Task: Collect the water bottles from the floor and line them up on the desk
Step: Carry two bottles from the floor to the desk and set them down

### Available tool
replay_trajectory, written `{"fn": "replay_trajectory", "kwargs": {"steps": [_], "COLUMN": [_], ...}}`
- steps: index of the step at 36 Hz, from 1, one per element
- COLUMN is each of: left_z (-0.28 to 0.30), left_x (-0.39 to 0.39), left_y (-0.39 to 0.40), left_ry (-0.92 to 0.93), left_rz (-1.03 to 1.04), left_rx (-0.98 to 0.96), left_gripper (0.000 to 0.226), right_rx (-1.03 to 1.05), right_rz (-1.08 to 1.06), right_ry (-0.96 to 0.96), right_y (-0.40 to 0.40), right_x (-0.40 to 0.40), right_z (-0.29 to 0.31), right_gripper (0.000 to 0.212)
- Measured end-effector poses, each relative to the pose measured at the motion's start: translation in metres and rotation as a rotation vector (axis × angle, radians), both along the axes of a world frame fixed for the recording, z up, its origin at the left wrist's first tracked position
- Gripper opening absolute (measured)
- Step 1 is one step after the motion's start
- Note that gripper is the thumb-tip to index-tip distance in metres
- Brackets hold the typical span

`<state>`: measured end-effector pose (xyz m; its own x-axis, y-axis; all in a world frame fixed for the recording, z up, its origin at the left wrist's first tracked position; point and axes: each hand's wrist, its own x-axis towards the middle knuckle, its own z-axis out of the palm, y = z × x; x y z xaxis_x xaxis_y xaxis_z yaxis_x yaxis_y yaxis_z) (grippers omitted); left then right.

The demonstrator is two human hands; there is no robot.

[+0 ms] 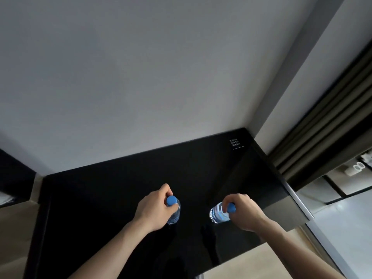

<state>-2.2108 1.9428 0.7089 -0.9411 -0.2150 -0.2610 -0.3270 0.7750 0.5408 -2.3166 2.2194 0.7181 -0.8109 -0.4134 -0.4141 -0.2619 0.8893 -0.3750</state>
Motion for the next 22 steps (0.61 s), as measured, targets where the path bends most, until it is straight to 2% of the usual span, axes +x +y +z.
{"fn": "replay_trajectory", "kwargs": {"steps": [9, 14, 19, 22], "left_z": [-0.022, -0.029, -0.032, -0.034], "left_x": [-0.020, -0.036, -0.054, -0.072], "left_y": [0.008, 0.013, 0.020, 0.028], "left_ry": [-0.032, -0.032, -0.028, -0.027], "left_rz": [-0.030, -0.019, 0.015, 0.057], "left_rx": [-0.014, -0.029, -0.058, -0.076], "left_gripper": [0.028, 0.027, 0.026, 0.027], "right_rx": [-0.031, -0.047, -0.063, -0.105], "right_rz": [-0.080, -0.027, -0.043, 0.010], "right_ry": [0.033, 0.115, 0.062, 0.039], "right_y": [0.011, 0.012, 0.015, 0.020], "right_x": [0.000, -0.015, -0.038, -0.061], "right_z": [-0.013, -0.020, -0.023, -0.025], "right_gripper": [0.032, 0.020, 0.017, 0.008]}}
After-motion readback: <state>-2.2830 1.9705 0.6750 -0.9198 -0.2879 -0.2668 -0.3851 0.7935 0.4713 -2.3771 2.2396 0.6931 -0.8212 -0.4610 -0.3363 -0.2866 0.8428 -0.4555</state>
